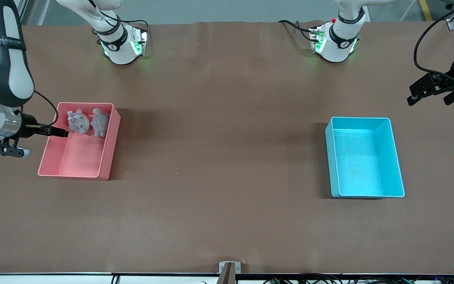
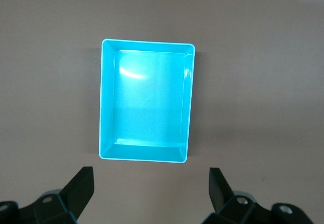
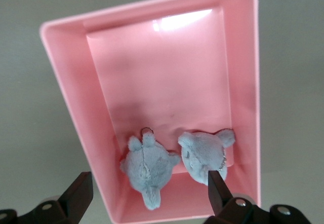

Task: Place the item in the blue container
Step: 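Reach the right gripper down into the pink box toward the plush toys, then grasp the grey rabbit plush with the right gripper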

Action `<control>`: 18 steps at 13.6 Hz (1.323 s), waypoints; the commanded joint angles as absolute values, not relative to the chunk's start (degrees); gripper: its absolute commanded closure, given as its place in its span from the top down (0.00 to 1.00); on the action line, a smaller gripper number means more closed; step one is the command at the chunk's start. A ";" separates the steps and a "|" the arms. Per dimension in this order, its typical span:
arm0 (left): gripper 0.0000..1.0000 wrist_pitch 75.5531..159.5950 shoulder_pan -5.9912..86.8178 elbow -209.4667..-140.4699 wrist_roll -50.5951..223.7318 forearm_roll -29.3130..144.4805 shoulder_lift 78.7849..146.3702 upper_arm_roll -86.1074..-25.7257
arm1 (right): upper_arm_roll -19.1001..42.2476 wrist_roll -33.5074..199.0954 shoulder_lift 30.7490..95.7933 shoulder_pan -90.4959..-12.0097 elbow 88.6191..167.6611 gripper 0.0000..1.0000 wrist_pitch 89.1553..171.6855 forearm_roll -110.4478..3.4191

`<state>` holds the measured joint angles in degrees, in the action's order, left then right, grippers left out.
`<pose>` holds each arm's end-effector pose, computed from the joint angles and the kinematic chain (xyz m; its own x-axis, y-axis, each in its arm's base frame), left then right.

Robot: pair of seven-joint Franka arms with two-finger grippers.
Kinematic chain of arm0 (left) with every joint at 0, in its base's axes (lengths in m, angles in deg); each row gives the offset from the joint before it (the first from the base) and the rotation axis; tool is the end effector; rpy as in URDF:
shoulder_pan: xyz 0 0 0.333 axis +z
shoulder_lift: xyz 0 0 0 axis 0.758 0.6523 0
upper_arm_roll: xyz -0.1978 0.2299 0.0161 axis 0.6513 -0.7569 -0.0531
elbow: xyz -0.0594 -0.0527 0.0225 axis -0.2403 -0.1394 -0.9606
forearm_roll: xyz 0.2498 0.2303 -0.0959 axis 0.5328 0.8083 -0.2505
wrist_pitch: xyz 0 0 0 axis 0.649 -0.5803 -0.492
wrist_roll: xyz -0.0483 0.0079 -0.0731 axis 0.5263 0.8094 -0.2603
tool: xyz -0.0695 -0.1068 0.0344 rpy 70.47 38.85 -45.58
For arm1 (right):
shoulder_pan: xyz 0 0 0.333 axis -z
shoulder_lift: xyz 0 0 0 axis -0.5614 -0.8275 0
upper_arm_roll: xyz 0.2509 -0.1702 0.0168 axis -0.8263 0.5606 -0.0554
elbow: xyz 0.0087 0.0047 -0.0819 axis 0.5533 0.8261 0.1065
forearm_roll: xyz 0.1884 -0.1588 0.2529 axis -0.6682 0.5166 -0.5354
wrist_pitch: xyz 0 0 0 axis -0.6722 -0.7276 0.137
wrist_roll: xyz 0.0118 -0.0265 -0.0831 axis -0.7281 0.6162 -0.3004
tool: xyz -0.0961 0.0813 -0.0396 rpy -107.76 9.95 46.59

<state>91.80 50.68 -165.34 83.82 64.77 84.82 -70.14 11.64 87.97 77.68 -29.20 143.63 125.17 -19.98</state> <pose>0.5057 -0.0279 0.6087 0.9982 0.0195 0.0563 0.0177 -0.9993 0.0326 0.5097 -0.0876 0.3513 0.9522 -0.2017 -0.2293 -0.2149 -0.9761 -0.0337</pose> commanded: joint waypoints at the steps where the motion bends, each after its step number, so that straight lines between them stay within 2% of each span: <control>1: 1.00 91.64 50.87 -164.55 83.11 64.29 85.02 -70.11 | 11.14 89.32 81.02 -29.14 152.32 1.00 131.75 -20.54; 5: 1.00 91.64 50.87 -164.55 83.11 64.38 84.93 -70.11 | 11.13 89.49 80.76 -29.23 161.11 1.00 142.84 -20.88; 14: 1.00 91.64 50.87 -164.55 83.11 64.29 85.02 -70.11 | 11.05 89.50 80.58 -30.99 166.66 1.00 144.00 -24.23; 18: 1.00 91.64 50.87 -164.55 83.11 64.29 85.02 -70.11 | 11.05 89.41 80.23 -31.25 168.60 1.00 147.33 -24.31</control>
